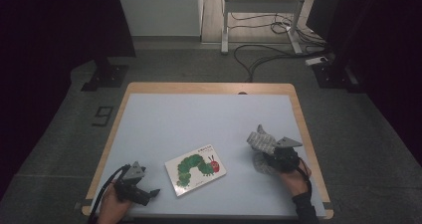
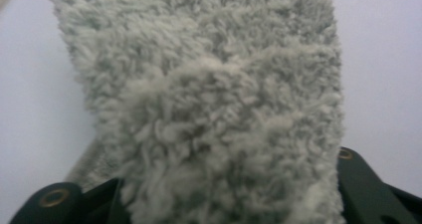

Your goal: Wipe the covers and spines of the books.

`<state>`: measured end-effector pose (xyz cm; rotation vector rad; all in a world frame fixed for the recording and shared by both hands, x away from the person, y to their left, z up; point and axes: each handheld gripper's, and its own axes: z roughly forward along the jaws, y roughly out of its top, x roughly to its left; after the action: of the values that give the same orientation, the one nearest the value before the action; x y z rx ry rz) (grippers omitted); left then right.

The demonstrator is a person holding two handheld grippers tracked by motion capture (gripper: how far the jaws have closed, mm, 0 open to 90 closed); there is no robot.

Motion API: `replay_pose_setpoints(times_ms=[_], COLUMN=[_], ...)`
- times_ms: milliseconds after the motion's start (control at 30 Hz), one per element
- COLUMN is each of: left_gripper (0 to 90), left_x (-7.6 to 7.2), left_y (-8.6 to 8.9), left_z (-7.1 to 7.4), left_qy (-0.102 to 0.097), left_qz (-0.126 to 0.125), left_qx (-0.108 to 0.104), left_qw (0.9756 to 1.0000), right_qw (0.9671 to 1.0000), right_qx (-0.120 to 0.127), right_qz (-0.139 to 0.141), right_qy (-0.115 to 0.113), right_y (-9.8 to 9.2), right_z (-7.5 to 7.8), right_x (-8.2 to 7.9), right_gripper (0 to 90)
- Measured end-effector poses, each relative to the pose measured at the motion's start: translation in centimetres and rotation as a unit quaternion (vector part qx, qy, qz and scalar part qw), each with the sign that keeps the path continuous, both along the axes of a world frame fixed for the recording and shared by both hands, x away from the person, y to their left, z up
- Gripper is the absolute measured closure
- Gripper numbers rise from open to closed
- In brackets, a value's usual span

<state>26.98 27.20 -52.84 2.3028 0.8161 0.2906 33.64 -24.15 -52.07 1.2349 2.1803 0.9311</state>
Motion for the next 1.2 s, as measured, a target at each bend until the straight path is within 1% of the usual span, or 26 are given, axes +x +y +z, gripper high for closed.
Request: replay_pose_setpoints(times_ms=[100, 133, 167, 200, 233, 267, 300, 367, 400, 433, 467, 500, 533, 567, 600, 667, 700, 767, 800, 900, 933, 1000, 1033, 1067, 1133, 1200], left_gripper=[0.0, 0.0, 0.0, 0.0, 0.0, 0.0, 0.0, 0.0, 0.0, 0.0, 0.0, 0.0, 0.0, 0.0, 0.0, 0.0, 0.0, 0.0, 0.0, 0.0, 0.0, 0.0, 0.0, 0.0, 0.0, 0.0], left_x=[0.0, 0.0, 0.0, 0.0, 0.0, 0.0, 0.0, 0.0, 0.0, 0.0, 0.0, 0.0, 0.0, 0.0, 0.0, 0.0, 0.0, 0.0, 0.0, 0.0, 0.0, 0.0, 0.0, 0.0, 0.0, 0.0], left_y=[0.0, 0.0, 0.0, 0.0, 0.0, 0.0, 0.0, 0.0, 0.0, 0.0, 0.0, 0.0, 0.0, 0.0, 0.0, 0.0, 0.0, 0.0, 0.0, 0.0, 0.0, 0.0, 0.0, 0.0, 0.0, 0.0], left_z=[0.0, 0.0, 0.0, 0.0, 0.0, 0.0, 0.0, 0.0, 0.0, 0.0, 0.0, 0.0, 0.0, 0.0, 0.0, 0.0, 0.0, 0.0, 0.0, 0.0, 0.0, 0.0, 0.0, 0.0, 0.0, 0.0], left_qy=[0.000, 0.000, 0.000, 0.000, 0.000, 0.000, 0.000, 0.000, 0.000, 0.000, 0.000, 0.000, 0.001, 0.001, 0.001, 0.001, 0.001, 0.001, 0.001, 0.001, 0.001, 0.001, 0.001, 0.001, 0.001, 0.001], left_qz=[0.000, 0.000, 0.000, 0.000, 0.000, 0.000, 0.000, 0.000, 0.000, 0.000, 0.000, 0.000, 0.000, 0.000, 0.000, 0.000, 0.000, 0.000, 0.000, 0.000, 0.000, 0.000, 0.000, 0.000, 0.000, 0.000], left_qx=[0.000, 0.000, 0.000, 0.000, 0.000, 0.000, 0.000, 0.000, 0.000, 0.000, 0.000, 0.000, 0.000, 0.000, 0.000, 0.000, 0.000, 0.000, 0.000, 0.000, 0.000, 0.000, 0.000, 0.000, 0.000, 0.000], left_qw=[1.0000, 1.0000, 1.0000, 1.0000, 1.0000, 1.0000, 1.0000, 1.0000, 1.0000, 1.0000, 1.0000, 1.0000, 1.0000, 1.0000, 1.0000, 1.0000, 1.0000, 1.0000, 1.0000, 1.0000, 1.0000, 1.0000, 1.0000, 1.0000, 1.0000, 1.0000], right_qw=[1.0000, 1.0000, 1.0000, 0.9998, 0.9997, 0.9997, 0.9997, 0.9997, 0.9997, 0.9998, 0.9998, 0.9998, 0.9997, 0.9997, 0.9997, 0.9996, 0.9995, 0.9994, 0.9995, 0.9995, 0.9994, 0.9993, 0.9991, 0.9991, 0.9988, 0.9985], right_qx=[0.000, 0.000, 0.003, 0.002, 0.001, 0.001, 0.001, -0.006, -0.006, -0.006, -0.005, -0.005, -0.009, -0.009, -0.009, -0.009, -0.008, -0.009, -0.006, -0.004, -0.007, -0.010, -0.013, -0.013, -0.012, -0.010], right_qz=[-0.001, -0.001, 0.000, 0.001, 0.002, 0.002, 0.001, 0.000, 0.000, 0.001, 0.008, 0.008, 0.017, 0.020, 0.020, 0.027, 0.031, 0.032, 0.032, 0.032, 0.032, 0.032, 0.034, 0.034, 0.041, 0.045], right_qy=[0.003, 0.003, 0.006, 0.021, 0.024, 0.024, 0.024, 0.022, 0.022, 0.021, 0.020, 0.020, 0.017, 0.013, 0.013, 0.008, 0.006, 0.007, 0.000, -0.005, -0.012, -0.015, -0.021, -0.021, -0.025, -0.030], right_y=[0.0, 0.0, -0.1, 0.0, 0.0, 0.0, 0.1, 0.3, 0.3, 0.3, 0.3, 0.3, 0.4, 0.4, 0.4, 0.5, 0.5, 0.5, 0.4, 0.3, 0.3, 0.3, 0.3, 0.3, 0.5, 0.8], right_z=[-0.5, -0.5, -0.4, -0.3, -0.2, -0.2, -0.1, 0.3, 0.3, 0.4, 0.9, 0.9, 1.3, 1.5, 1.5, 2.0, 2.5, 2.7, 3.1, 3.6, 4.0, 4.2, 4.7, 4.7, 5.5, 5.9], right_x=[0.1, 0.1, 0.1, 0.3, 0.3, 0.3, 0.3, 0.2, 0.2, 0.2, 0.1, 0.1, -0.1, -0.1, -0.1, -0.2, -0.3, -0.3, -0.3, -0.3, -0.3, -0.3, -0.3, -0.3, -0.3, -0.3], right_gripper=[47.4, 47.4, 43.9, 35.0, 31.4, 31.4, 28.2, 17.9, 17.9, 15.6, 12.5, 12.5, 8.8, 6.3, 6.3, 1.9, 0.0, 0.0, 0.0, 0.0, 0.0, 0.0, 0.0, 0.0, 0.0, 0.0])
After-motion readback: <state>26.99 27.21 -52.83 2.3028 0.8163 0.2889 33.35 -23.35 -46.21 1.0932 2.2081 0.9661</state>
